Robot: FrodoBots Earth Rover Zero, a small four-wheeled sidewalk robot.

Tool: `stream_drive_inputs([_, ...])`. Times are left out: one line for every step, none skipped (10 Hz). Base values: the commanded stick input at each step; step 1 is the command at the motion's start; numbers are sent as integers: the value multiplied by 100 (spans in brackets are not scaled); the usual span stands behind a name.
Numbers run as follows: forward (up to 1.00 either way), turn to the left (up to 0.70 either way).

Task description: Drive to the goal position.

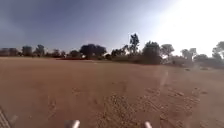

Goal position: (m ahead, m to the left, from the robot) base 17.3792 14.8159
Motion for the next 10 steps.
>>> stream_drive_inputs([100, 0])
stream_drive_inputs([100, 0])
stream_drive_inputs([100, 0])
stream_drive_inputs([100, 0])
stream_drive_inputs([100, 0])
stream_drive_inputs([100, 0])
stream_drive_inputs([100, 0])
stream_drive_inputs([100, 0])
stream_drive_inputs([100, 0])
stream_drive_inputs([100, 0])
